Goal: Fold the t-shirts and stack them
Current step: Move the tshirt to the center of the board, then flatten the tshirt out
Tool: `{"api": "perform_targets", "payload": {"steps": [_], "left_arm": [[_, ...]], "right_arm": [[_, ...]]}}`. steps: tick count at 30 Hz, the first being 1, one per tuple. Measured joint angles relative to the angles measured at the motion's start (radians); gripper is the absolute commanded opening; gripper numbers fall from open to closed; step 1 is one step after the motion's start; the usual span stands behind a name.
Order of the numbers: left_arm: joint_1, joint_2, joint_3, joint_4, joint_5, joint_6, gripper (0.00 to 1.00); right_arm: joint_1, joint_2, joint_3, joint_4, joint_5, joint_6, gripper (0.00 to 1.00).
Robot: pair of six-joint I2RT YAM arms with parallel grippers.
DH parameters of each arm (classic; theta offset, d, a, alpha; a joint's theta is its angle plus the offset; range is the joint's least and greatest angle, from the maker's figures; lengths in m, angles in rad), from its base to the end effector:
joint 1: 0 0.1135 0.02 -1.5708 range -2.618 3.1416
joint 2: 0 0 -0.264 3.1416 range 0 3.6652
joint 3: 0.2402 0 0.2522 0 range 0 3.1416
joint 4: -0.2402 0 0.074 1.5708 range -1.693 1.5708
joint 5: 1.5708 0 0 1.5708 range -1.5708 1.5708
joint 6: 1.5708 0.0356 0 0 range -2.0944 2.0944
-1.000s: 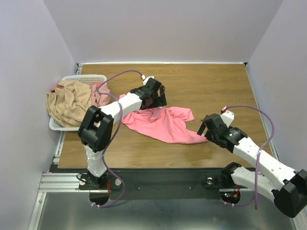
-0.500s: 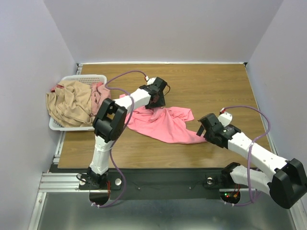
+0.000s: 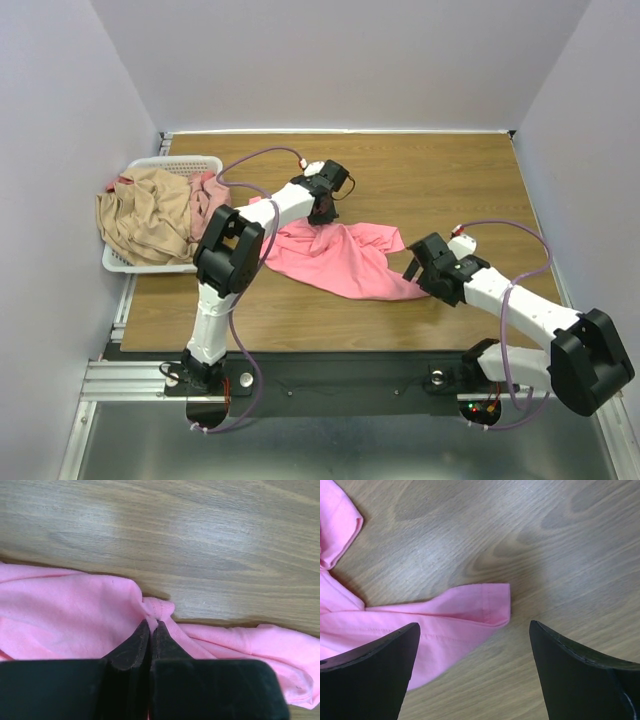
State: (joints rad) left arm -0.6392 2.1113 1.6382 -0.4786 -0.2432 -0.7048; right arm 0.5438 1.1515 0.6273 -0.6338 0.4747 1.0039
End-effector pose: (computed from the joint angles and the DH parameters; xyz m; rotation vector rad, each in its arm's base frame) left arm 0.3777 -0.2701 0.1933 -0.1796 2.4944 -0.2586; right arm 0.1770 0.0880 0.1872 0.6992 2.4256 -0.0673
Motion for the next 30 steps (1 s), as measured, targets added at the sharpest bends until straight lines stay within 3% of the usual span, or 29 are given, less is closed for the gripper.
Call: {"api": "perform_targets", "payload": {"steps": [4,5,6,13,17,20,25,30], "left_arm": [[-0.001,-0.043,-0.019,-0.006,-0.006,-0.004,0.02],[-0.001,-0.061,-0.026,-0.01,-0.011,-0.007,0.02],[-0.001,-0.079,-0.029,-0.014,-0.014,-0.008,0.02],[-0.018,-0.172,-0.035,-0.042,-0.059,-0.026,0.0],[-0.045,-0.205,-0.038,-0.066,-0.092,-0.039,0.0],[-0.071,-0.239,-0.044,-0.095,-0.119,-0.05,0.0],[-0.113,-0.33,-0.043,-0.152,-0.175,-0.064,0.0],[-0.152,-0.486,0.005,-0.232,-0.244,-0.063,0.0]], "right_arm": [[-0.008,0.026,-0.002,0.03,-0.001,0.023,0.89],[-0.009,0.027,-0.002,0.036,-0.002,0.026,0.79],[-0.013,0.029,-0.004,0.044,-0.002,0.029,0.75],[-0.014,0.073,-0.04,0.098,-0.014,0.041,0.6],[-0.014,0.106,-0.052,0.127,-0.018,0.031,0.37],[-0.014,0.109,-0.056,0.143,-0.028,0.013,0.0],[-0.02,0.053,-0.055,0.188,-0.078,-0.04,0.0],[-0.02,-0.188,0.076,0.174,-0.108,-0.15,0.0]]}}
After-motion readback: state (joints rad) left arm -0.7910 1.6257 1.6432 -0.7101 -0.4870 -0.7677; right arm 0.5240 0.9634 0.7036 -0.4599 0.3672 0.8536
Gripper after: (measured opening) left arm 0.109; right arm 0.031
